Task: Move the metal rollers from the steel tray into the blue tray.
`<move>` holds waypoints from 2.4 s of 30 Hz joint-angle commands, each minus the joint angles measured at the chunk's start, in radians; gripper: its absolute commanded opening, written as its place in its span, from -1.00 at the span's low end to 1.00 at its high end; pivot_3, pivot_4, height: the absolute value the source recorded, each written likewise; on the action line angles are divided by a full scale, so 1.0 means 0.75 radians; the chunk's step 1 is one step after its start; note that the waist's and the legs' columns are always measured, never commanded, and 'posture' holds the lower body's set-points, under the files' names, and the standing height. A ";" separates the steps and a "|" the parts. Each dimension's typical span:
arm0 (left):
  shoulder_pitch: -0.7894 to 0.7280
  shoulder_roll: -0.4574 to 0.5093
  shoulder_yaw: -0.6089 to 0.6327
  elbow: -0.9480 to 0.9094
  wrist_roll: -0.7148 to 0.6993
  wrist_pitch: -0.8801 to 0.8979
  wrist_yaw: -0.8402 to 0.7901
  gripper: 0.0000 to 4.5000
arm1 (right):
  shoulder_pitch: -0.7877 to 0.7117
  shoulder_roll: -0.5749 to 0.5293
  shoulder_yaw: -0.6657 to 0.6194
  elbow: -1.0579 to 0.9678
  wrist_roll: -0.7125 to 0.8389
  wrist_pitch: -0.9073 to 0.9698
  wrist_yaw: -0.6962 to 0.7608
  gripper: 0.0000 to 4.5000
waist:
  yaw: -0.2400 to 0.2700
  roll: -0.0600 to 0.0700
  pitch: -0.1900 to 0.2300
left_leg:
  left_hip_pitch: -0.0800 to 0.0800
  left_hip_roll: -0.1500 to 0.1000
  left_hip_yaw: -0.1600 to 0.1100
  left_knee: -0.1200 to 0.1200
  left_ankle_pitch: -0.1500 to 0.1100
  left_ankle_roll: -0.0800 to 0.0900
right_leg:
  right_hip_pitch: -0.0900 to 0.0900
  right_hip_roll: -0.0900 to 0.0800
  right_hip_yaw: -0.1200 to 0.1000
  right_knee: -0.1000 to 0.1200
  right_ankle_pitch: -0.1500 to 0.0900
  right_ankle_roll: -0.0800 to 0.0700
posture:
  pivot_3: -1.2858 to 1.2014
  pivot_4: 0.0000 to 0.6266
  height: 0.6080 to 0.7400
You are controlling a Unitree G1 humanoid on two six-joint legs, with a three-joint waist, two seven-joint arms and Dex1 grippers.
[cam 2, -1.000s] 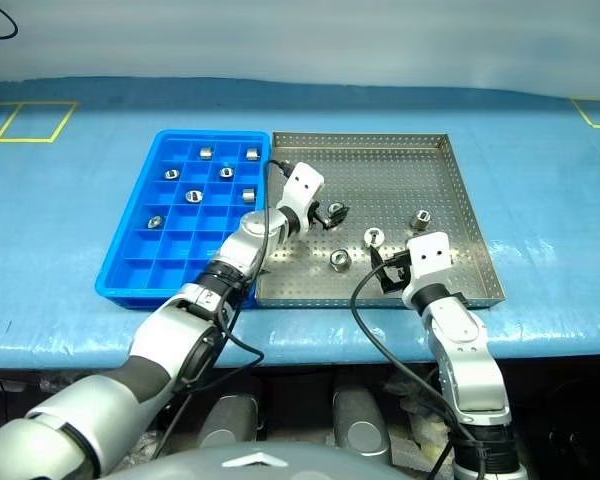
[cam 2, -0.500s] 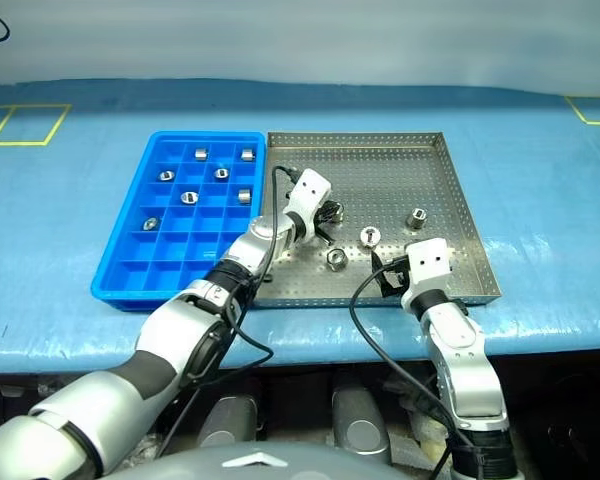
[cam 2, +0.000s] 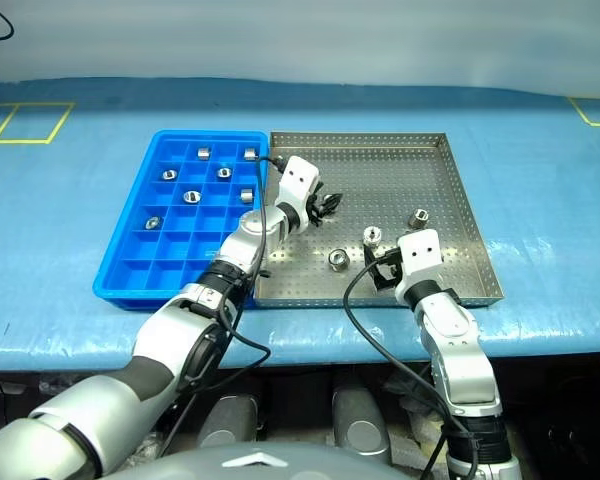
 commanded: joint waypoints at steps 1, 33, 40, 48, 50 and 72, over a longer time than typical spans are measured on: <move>0.007 -0.006 -0.002 -0.127 -0.008 0.034 0.011 0.70 | 0.021 -0.001 -0.016 -0.035 -0.001 -0.039 -0.003 1.00 | 0.000 0.000 0.000 | 0.000 0.000 0.000 0.000 0.000 0.000 | 0.000 0.000 0.000 0.000 0.000 0.000 | 0.00 -0.52 1.00; -0.283 -0.017 0.055 0.480 0.116 0.032 0.293 0.83 | 0.226 0.034 -0.050 -0.210 -0.022 -0.025 -0.096 1.00 | -0.115 0.000 0.000 | 0.001 0.000 0.001 0.000 0.000 0.000 | 0.000 0.000 0.001 0.000 0.000 0.001 | -0.18 -0.52 1.00; -0.263 0.001 0.086 0.489 0.121 0.028 0.437 0.83 | 0.273 0.050 -0.049 -0.239 -0.031 -0.023 -0.119 1.00 | -0.179 0.000 0.000 | 0.001 0.000 0.001 0.000 0.000 0.000 | 0.000 0.000 0.001 0.000 0.000 0.001 | -0.21 -0.52 1.00; -0.251 0.002 0.140 0.497 0.111 0.043 0.508 0.83 | 0.311 0.047 -0.049 -0.273 -0.038 -0.008 -0.137 1.00 | -0.249 0.000 0.000 | 0.001 0.000 0.001 -0.001 -0.001 0.000 | 0.000 -0.001 0.001 -0.001 -0.001 0.002 | -0.23 -0.52 1.00; -0.250 0.000 0.144 0.498 0.114 0.046 0.523 0.83 | 0.317 0.044 -0.052 -0.281 -0.039 -0.005 -0.139 1.00 | -0.266 0.000 0.000 | 0.001 0.000 0.001 -0.001 -0.001 0.000 | 0.000 -0.001 0.001 -0.001 -0.001 0.002 | -0.24 -0.52 1.00; -0.193 -0.054 0.209 0.508 0.103 0.073 0.669 0.83 | 0.410 0.004 -0.109 -0.412 -0.072 0.079 -0.134 1.00 | -0.337 0.000 -0.001 | 0.002 -0.002 0.001 -0.003 -0.001 0.000 | 0.002 -0.003 0.001 -0.002 -0.002 0.004 | -0.29 -0.52 1.00</move>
